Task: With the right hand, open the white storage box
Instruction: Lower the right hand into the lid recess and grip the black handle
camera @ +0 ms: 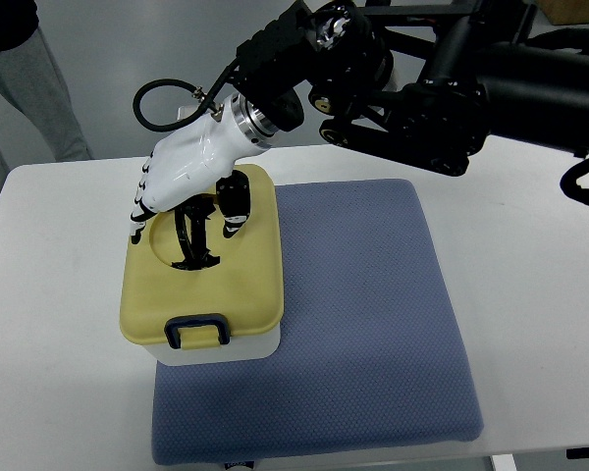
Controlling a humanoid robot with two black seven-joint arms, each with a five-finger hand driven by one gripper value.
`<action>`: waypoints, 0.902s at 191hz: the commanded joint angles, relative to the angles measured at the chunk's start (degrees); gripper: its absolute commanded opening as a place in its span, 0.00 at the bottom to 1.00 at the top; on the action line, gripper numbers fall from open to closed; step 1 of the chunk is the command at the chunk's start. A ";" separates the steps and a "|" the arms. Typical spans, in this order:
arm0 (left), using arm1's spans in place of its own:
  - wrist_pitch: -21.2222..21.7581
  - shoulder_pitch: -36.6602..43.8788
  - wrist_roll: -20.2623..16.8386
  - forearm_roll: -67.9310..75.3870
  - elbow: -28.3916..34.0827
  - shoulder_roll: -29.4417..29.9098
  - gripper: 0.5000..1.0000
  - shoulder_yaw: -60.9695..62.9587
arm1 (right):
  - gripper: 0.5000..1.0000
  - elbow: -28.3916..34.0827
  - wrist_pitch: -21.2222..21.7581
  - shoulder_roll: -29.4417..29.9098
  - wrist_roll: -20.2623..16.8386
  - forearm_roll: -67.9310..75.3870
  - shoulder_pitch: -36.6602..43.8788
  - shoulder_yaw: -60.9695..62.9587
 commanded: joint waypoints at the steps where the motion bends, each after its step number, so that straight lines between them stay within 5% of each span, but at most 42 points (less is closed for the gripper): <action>1: 0.03 -0.01 0.00 0.00 0.00 0.00 1.00 0.00 | 0.72 -0.01 -0.07 0.30 -0.01 -0.53 -0.10 -0.38; 69: 0.03 -0.01 0.00 0.00 0.00 0.00 1.00 0.00 | 0.59 -1.50 -1.21 0.66 -0.01 -0.53 -2.21 -0.38; 127: -0.05 -0.01 0.00 0.00 0.00 0.00 1.00 0.00 | 0.32 -1.85 -1.92 0.39 -0.01 -0.53 -2.21 -0.29; 172: 0.03 -0.01 0.00 0.00 0.00 0.00 1.00 0.00 | 0.29 -1.77 -1.83 0.57 -0.01 -0.44 -2.21 -0.20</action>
